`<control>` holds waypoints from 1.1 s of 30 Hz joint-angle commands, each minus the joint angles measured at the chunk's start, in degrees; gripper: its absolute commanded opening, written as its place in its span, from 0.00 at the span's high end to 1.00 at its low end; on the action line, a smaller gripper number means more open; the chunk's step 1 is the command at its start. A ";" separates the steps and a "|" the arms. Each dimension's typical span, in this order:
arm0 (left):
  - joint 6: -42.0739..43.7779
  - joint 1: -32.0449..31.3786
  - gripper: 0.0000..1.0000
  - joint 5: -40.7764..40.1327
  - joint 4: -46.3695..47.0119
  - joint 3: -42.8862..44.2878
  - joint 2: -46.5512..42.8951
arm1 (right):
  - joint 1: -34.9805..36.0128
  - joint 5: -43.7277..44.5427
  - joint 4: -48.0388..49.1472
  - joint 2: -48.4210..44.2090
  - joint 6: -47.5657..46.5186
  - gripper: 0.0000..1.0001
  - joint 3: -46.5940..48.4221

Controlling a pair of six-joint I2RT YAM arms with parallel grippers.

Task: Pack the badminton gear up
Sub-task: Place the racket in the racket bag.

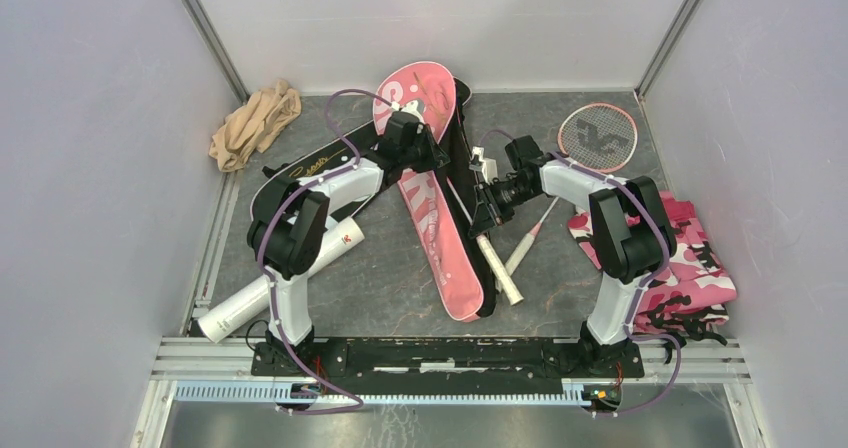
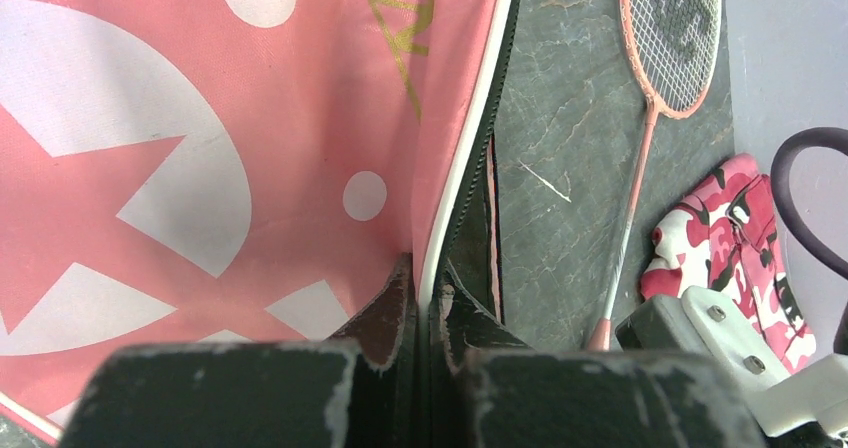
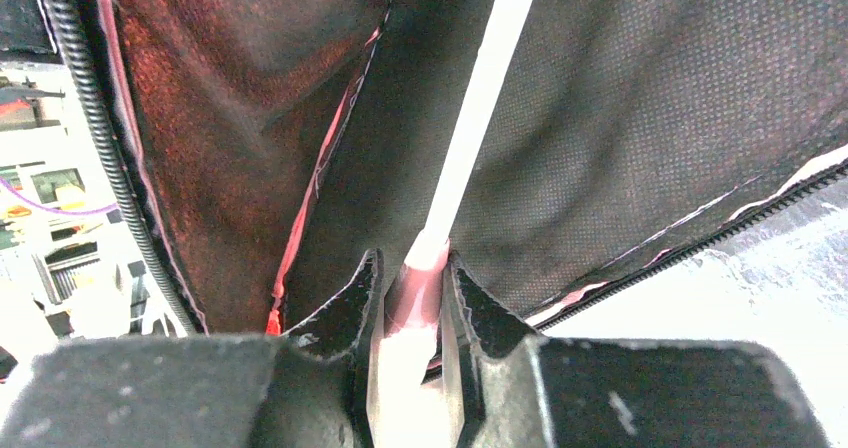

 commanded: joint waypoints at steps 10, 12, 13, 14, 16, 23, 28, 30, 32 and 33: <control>-2.66 -2.67 0.98 -0.05 -0.44 -1.77 -1.09 | 1.21 1.66 11.92 -2.88 10.85 1.00 3.32; -3.58 -2.76 0.98 -0.43 -0.72 -2.08 -1.36 | 1.22 2.78 12.98 -3.17 12.43 1.00 3.27; -4.10 -2.83 0.98 -0.34 -0.74 -2.28 -1.45 | 1.18 3.06 13.63 -3.27 13.27 1.00 3.17; -4.55 -2.85 0.98 -0.32 -0.92 -2.35 -1.44 | 1.15 3.11 14.13 -3.23 13.91 1.00 3.30; -5.36 -2.85 0.98 -0.47 -1.25 -2.37 -1.49 | 1.32 3.54 15.17 -3.31 15.65 1.00 3.17; -7.54 -2.94 0.98 0.40 -1.84 -1.39 -0.46 | 2.60 7.04 19.83 -3.77 21.05 1.00 1.89; -9.82 -2.90 0.98 1.66 -1.99 -1.25 -0.41 | 3.48 9.44 23.01 -3.97 25.11 0.97 1.31; -10.58 -2.86 0.98 2.25 -1.98 -1.14 -0.49 | 4.19 9.62 24.07 -4.02 25.80 0.92 1.05; -10.82 -2.85 0.98 2.57 -1.99 -0.88 -0.54 | 4.85 9.57 23.88 -3.89 25.34 0.86 1.23; -10.86 -2.85 0.98 2.59 -2.05 -0.73 -0.57 | 5.19 9.70 23.55 -3.95 24.86 0.83 1.23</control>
